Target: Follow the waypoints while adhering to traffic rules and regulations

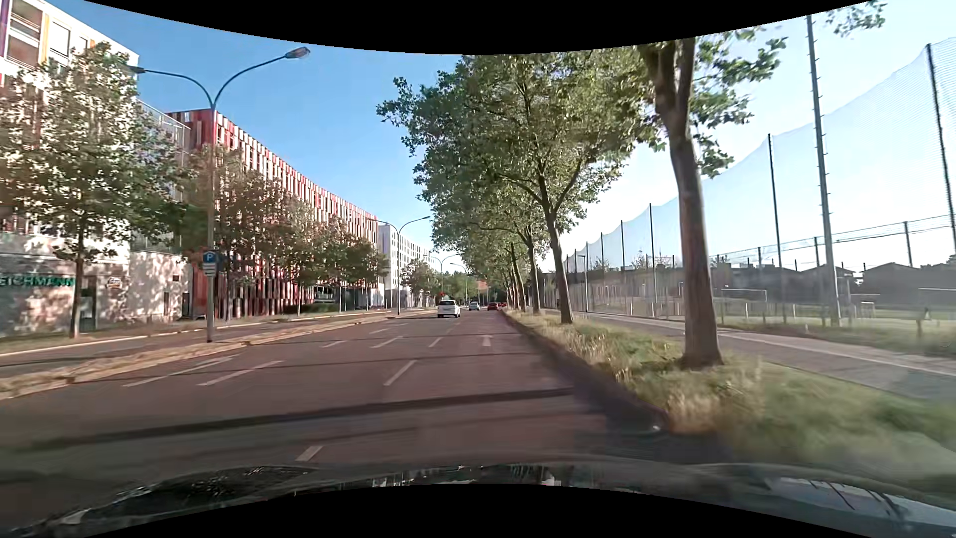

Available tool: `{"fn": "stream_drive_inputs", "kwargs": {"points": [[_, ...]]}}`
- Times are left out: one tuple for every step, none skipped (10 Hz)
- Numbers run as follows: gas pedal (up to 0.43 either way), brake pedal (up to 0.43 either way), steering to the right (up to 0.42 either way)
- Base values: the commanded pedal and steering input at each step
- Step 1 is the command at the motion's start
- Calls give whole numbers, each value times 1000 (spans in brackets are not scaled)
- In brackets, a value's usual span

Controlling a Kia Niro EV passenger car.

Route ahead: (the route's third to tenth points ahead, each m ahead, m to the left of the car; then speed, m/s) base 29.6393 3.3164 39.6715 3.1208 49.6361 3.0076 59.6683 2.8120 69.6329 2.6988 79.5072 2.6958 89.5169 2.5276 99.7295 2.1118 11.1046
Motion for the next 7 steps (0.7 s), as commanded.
{"fn": "stream_drive_inputs", "kwargs": {"points": [[118,0,-8],[118,0,-8],[130,0,-8],[130,0,-8],[130,0,-8],[130,0,-8],[138,0,-8]]}}
